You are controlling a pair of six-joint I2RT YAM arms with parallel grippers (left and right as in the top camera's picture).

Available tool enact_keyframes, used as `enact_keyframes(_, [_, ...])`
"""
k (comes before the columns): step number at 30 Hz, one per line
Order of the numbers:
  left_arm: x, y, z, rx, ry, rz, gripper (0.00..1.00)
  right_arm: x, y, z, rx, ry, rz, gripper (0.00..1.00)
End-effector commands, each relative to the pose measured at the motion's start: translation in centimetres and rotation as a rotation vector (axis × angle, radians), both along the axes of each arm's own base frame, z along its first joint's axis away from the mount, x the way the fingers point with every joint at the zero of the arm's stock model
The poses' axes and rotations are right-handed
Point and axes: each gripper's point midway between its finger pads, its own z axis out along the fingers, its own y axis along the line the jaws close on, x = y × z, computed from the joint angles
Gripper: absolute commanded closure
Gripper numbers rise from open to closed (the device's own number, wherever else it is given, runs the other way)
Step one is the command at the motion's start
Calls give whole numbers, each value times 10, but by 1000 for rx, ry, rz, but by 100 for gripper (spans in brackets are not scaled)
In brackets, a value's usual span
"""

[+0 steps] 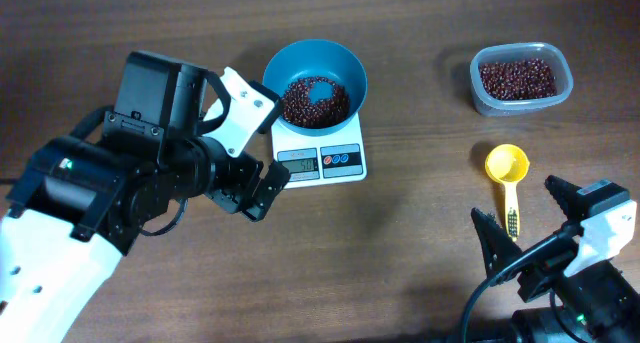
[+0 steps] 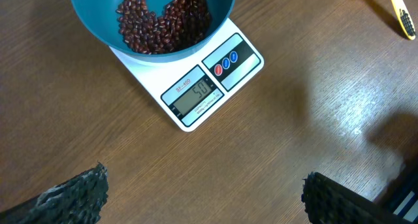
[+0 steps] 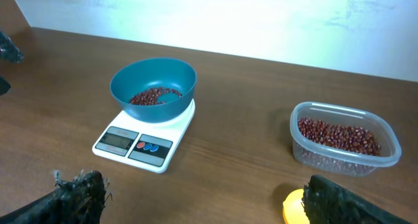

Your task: Scoop item into bowl and weigh 50g on scale

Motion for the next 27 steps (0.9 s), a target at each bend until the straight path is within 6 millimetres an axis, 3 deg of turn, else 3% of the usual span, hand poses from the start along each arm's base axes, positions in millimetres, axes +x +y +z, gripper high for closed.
enact_keyframes(1, [1,-2,5,-7,-14,-17,1,1,1,0,-5,-17,8,1])
enact_keyframes(9, [1,-2,5,-7,-14,-17,1,7,-4,7,-28,-59,-19,1])
enact_keyframes(18, [1,-2,5,-7,-14,-17,1,53,0,-40,-24,-102,-20,1])
enact_keyframes(23, [1,-2,5,-7,-14,-17,1,64,-1,-50,-23,-138,-30,1])
enact_keyframes(27, [1,-2,5,-7,-14,-17,1,68,-15,-46,-37,-155,-113,1])
